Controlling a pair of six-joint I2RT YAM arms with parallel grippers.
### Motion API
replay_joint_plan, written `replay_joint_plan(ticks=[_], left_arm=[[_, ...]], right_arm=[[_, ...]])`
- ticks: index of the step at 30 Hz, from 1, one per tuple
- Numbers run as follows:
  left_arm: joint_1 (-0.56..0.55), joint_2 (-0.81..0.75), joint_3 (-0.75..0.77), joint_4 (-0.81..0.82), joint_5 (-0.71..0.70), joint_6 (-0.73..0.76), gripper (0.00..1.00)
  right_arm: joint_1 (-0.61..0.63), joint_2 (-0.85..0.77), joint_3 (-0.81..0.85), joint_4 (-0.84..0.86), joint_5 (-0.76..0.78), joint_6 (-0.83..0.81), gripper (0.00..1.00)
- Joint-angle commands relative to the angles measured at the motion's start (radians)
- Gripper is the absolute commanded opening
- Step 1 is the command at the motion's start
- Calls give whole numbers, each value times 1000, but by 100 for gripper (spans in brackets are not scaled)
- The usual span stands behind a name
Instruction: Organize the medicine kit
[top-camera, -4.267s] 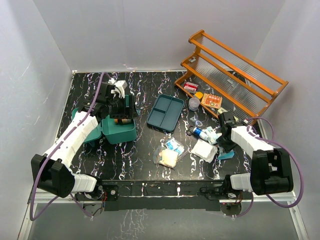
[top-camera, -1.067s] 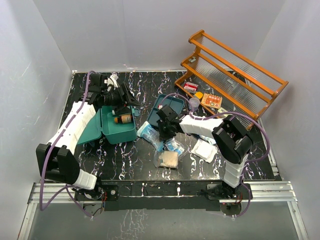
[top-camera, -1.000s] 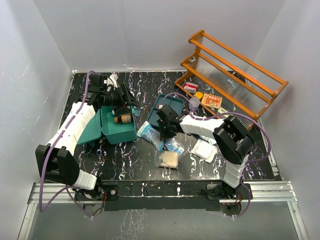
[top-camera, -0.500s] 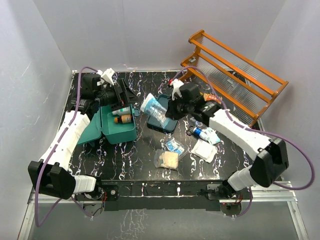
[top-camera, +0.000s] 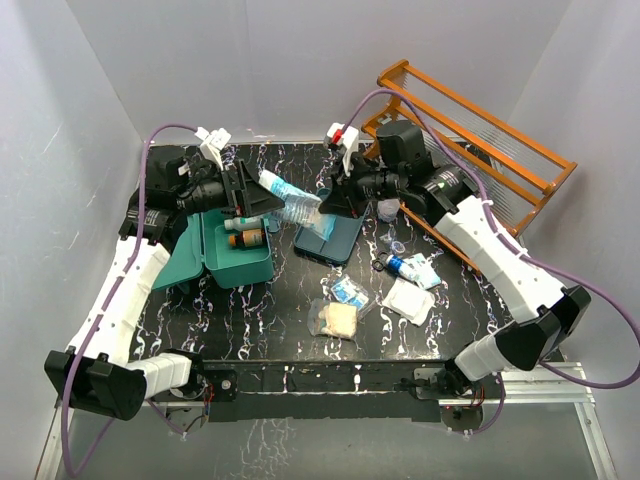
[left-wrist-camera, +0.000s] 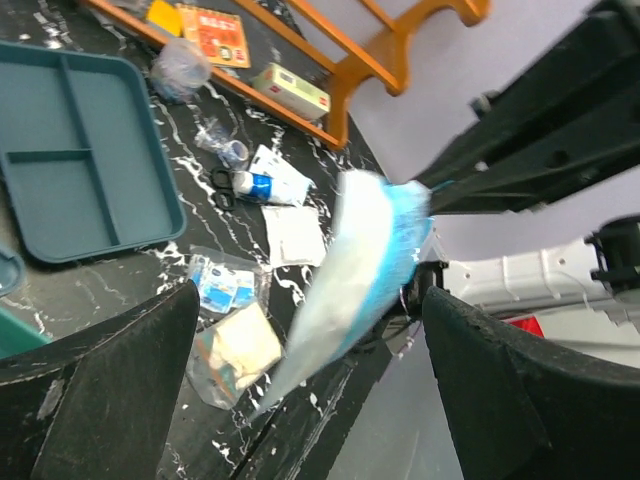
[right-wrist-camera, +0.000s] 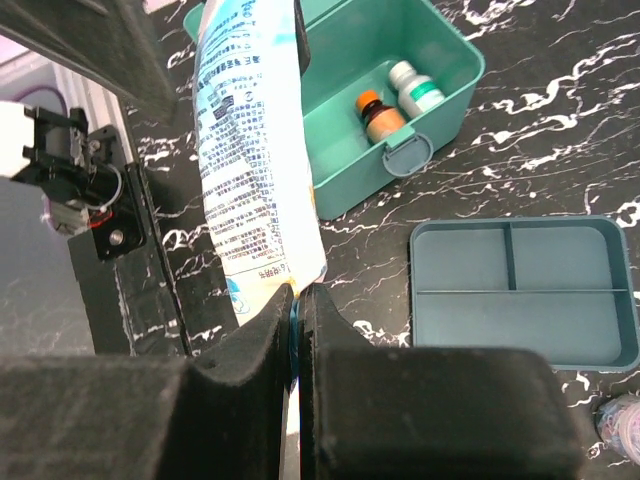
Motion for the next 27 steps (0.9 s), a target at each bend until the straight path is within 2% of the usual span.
replay_joint_plan(ticks=[1, 9, 11, 13, 16, 18, 23, 27], left_arm=[[7, -16, 21, 53, 172, -45, 87], [24, -11, 13, 109, 214, -109, 54], [26, -8, 2, 124, 236, -120, 50], [26, -10, -10, 130, 255, -122, 51], [26, -7, -26, 128, 301, -123, 66], [26, -4, -37, 112, 315, -114, 69], [26, 10, -97, 105, 328, -100, 67], [27, 27, -97, 104, 351, -79, 57]], right_arm=[[0, 28, 49, -60, -96, -95, 0], [0, 41, 40, -70, -124, -130, 0], [-1, 46, 43, -66, -132, -128, 0], [-1, 53, 47, -62, -137, -127, 0], [-1, 63, 54, -51, -146, -122, 0], [-1, 71, 58, -45, -156, -119, 0], [-2, 87, 69, -34, -165, -113, 0], [-6, 89, 61, -23, -172, -108, 0]])
